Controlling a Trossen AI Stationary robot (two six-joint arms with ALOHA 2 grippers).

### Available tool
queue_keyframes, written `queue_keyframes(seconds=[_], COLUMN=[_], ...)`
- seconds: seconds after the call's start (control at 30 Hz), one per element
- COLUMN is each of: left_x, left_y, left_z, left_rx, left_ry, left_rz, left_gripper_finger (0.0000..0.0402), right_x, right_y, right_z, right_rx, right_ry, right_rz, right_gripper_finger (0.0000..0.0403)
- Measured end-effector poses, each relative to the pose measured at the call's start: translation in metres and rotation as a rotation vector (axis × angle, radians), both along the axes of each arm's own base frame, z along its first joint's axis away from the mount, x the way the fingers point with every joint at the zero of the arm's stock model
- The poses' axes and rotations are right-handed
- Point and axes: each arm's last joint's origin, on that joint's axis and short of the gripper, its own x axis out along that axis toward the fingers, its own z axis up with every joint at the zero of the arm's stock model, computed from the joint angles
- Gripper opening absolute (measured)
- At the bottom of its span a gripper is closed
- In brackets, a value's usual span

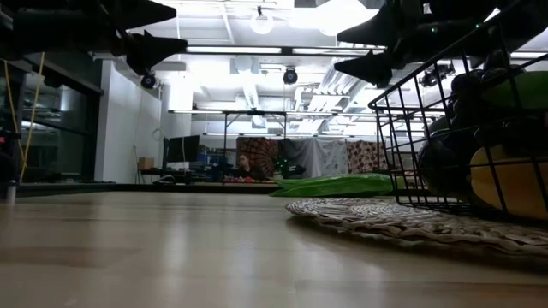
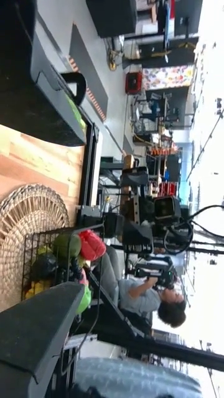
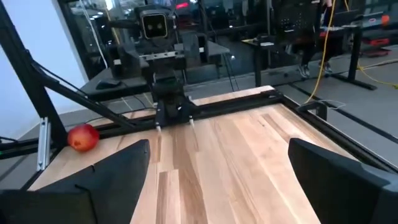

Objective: Build produce basket
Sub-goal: Put the lettuce into the wire basket

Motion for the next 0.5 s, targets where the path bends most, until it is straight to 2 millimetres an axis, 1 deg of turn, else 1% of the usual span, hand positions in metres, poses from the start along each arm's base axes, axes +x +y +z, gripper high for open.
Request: queue_keyframes(seconds=[0.23, 0.5], left_x=[0.0002, -0.0004], left_y=[-0.0009, 0.0006], left_z=[0.0001, 0.0019], left_rx=[-0.001, -0.004], left_ry=[-0.002, -0.022], left_rz=[-0.032, 0.024], left_gripper_finger=[0.0362, 0.0362], right_x=[-0.0002, -0.0003], right_y=[-0.0011, -0.0011], right_z=[-0.0020, -0.0038], right_rx=[0.017, 0.052], right_ry=[0.018, 0.033], right_rz=[-0.039, -0.043], right_gripper_finger=[0.0373, 0.0373])
